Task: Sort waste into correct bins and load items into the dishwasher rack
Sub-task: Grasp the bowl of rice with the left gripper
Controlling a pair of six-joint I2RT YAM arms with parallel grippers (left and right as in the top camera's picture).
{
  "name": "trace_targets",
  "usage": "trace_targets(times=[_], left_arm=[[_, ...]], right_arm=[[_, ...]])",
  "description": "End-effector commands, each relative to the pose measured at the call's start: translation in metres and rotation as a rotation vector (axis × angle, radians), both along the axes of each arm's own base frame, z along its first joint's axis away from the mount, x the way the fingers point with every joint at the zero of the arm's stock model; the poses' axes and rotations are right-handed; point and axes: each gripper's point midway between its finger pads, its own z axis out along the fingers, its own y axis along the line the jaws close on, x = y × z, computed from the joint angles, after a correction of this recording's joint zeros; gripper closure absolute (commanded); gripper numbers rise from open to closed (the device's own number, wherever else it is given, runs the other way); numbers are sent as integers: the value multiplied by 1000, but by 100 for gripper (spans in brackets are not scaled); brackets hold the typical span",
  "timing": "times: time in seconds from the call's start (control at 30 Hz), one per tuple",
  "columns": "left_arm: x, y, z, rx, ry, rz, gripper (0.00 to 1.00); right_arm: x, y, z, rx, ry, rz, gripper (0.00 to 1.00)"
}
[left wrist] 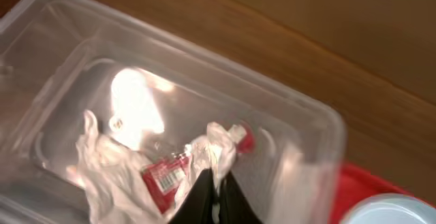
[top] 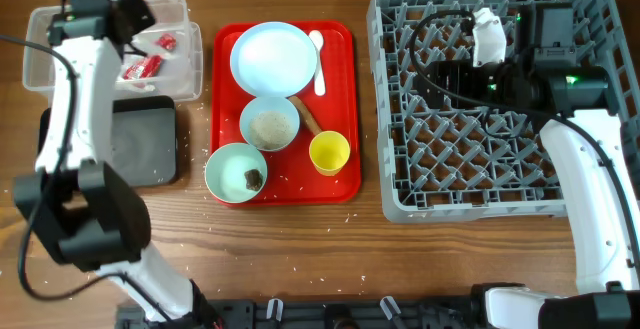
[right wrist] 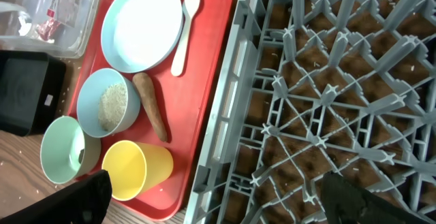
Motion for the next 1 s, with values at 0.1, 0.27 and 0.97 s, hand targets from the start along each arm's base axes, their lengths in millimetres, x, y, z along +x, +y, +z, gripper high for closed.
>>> trace_targets(times=[0.1,0.27,0.97], left_arm=[[20,30,-72,10,62,20,92],[22,28,-76,10,64,16,0],[-107,-217,-53,-270,466,-342,0]], right_arm=[[5,0,0,4,6,-20,0],[5,0,0,5,5,-21,0],[14,8,11,83,-17,-52,0]])
